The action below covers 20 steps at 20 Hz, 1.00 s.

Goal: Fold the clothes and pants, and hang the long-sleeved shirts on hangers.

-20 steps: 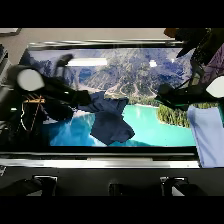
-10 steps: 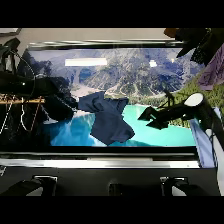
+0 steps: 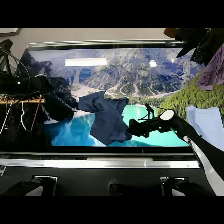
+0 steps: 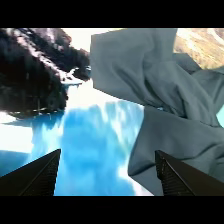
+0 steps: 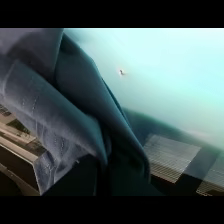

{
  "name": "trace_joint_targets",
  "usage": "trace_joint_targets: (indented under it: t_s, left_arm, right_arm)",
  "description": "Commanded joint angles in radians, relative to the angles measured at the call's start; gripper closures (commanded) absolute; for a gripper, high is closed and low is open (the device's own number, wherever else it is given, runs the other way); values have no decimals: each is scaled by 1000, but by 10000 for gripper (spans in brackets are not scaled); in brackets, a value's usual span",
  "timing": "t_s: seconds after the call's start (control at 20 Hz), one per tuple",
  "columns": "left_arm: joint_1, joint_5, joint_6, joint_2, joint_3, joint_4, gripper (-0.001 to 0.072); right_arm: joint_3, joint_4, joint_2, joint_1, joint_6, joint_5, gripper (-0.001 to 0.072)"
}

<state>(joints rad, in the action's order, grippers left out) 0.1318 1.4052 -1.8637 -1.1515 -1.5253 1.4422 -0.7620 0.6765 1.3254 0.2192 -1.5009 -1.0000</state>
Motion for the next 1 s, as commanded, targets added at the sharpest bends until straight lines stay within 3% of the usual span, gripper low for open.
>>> trace_joint_targets:
  t_s: [0.0, 0.05, 0.15, 0.3, 0.35, 0.45, 0.8, 0.95]
  left_arm:
    - [-94, -92, 5, -4, 81, -25, 67]
    - [-137, -153, 23, -11, 137, -99, 140]
    - [-217, -298, 124, -48, 260, -338, 139]
    - [-274, -406, 360, -179, 353, -649, 132]
    - [-274, -411, 420, -230, 352, -710, 51]
    - [-267, -412, 513, -334, 352, -808, 15]
    - [-226, -413, 643, -560, 352, -972, 17]
    - [-187, -462, 653, -587, 352, -979, 18]
  right_arm:
    - [4, 7, -10, 19, 16, 41, 683]
    - [4, 21, -23, 19, 11, 29, 683]
    - [4, 24, -43, 19, 9, -11, 683]
    - [4, 27, -74, 19, 13, -63, 683]
    - [4, 27, -83, 19, 13, -78, 682]
    - [4, 27, -91, 19, 13, -108, 682]
    - [4, 24, -91, 19, 12, -147, 682]
    - [4, 23, -91, 19, 12, -163, 683]
